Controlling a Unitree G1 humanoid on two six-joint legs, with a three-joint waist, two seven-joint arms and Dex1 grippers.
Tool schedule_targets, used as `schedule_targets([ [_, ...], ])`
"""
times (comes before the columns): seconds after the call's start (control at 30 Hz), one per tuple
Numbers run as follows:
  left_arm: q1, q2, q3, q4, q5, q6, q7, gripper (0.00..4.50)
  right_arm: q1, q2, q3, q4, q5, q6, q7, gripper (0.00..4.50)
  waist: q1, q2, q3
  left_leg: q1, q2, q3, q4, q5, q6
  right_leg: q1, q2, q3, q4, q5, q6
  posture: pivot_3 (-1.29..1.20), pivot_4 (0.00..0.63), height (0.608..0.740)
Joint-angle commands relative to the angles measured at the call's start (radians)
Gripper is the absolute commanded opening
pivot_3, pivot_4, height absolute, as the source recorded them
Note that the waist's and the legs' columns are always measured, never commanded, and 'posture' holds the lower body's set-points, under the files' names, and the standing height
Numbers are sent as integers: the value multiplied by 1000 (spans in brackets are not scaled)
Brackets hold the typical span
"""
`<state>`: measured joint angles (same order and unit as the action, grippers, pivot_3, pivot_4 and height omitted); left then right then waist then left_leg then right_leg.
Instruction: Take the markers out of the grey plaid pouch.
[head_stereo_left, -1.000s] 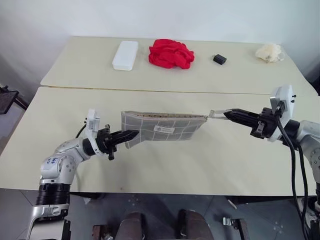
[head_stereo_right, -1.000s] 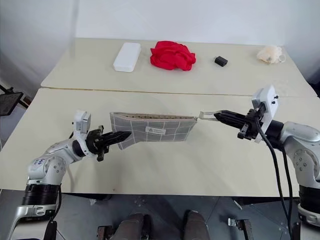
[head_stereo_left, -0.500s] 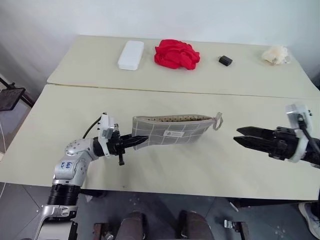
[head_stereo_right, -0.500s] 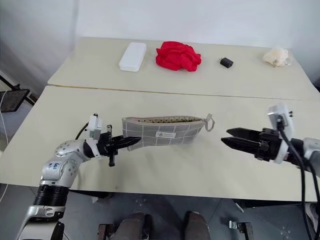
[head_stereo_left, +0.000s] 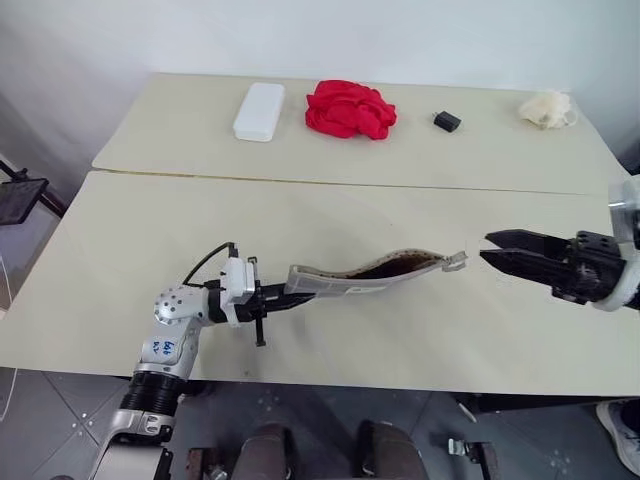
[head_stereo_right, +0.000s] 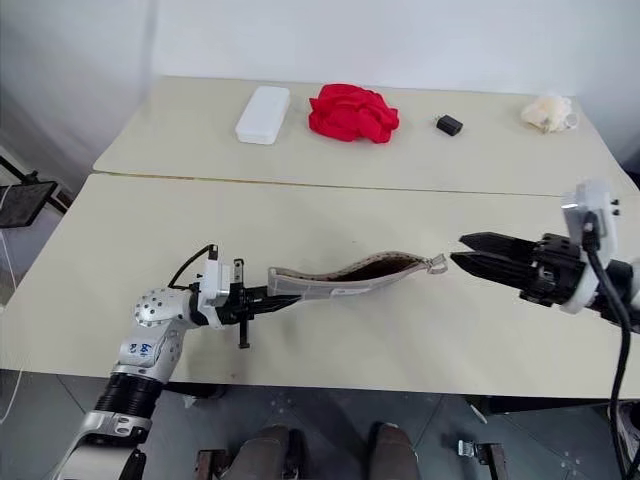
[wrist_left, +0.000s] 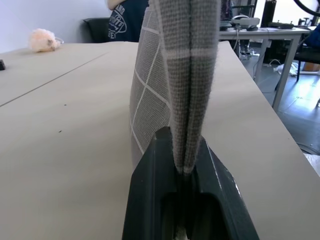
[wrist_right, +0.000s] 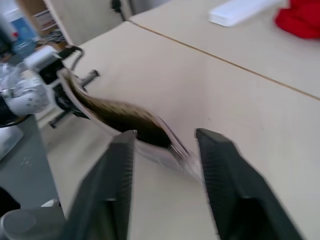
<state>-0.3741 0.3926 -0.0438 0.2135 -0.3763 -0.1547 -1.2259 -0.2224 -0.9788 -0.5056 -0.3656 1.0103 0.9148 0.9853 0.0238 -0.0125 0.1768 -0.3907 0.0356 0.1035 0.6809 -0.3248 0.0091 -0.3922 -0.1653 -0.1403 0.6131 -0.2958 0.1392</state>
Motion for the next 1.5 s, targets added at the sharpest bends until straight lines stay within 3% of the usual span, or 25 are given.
schedule_targets([
  [0.03,-5,-17,-22,-5,13,-25,6,0,-41,-40,65,-132,14,-8,-5,734,1,0,0,0,0,-1,0,0,0,0,0,0,0,0,0,0,150,740],
  [0.1,-9,-30,-23,2,12,-21,19,0,-78,-61,146,-194,-17,-8,-18,96,2,0,0,0,0,-3,0,0,0,0,0,0,0,0,0,0,150,740],
  [0.13,-11,-35,-24,2,14,-21,23,0,-105,-62,181,-213,-8,10,-40,41,1,0,0,0,0,-4,1,0,1,0,0,0,0,0,1,0,150,740],
  [0.27,-12,-46,-33,-3,23,-34,25,0,-193,-42,272,-234,20,69,-122,41,1,0,0,-1,0,-5,1,0,1,0,0,0,0,1,1,0,150,740],
  [0.4,-6,-49,-41,-12,28,-54,22,0,-325,28,380,-200,34,198,-294,41,-1,0,0,-1,0,-5,1,0,1,0,0,0,0,1,0,0,150,740],
  [0.6,6,-47,-52,-35,30,-59,39,0,-371,82,370,-147,146,368,-439,41,2,0,0,-3,0,-6,2,-1,1,0,0,-2,-1,1,0,0,150,740],
  [0.8,11,-49,-55,-47,37,-57,70,0,-347,64,347,-169,169,352,-386,41,-1,0,0,-3,0,-6,2,-1,1,0,0,-2,-1,1,0,0,150,740],
  [1.07,23,-44,-62,-57,38,-49,86,0,-308,-4,352,-159,28,184,-238,41,0,0,0,-3,0,-6,2,-1,1,0,0,-2,-1,1,0,0,150,740],
  [1.3,14,-46,-62,-53,43,-53,96,0,-303,-16,407,-115,-39,203,-234,41,-1,0,0,-3,0,-6,2,-1,1,0,0,-1,-1,1,1,0,150,740],
  [1.5,-3,-47,-59,-51,41,-38,109,0,-273,-49,423,-133,-74,165,-149,41,1,0,0,-3,0,-6,2,-1,1,0,0,-1,-2,1,1,0,150,740],
])
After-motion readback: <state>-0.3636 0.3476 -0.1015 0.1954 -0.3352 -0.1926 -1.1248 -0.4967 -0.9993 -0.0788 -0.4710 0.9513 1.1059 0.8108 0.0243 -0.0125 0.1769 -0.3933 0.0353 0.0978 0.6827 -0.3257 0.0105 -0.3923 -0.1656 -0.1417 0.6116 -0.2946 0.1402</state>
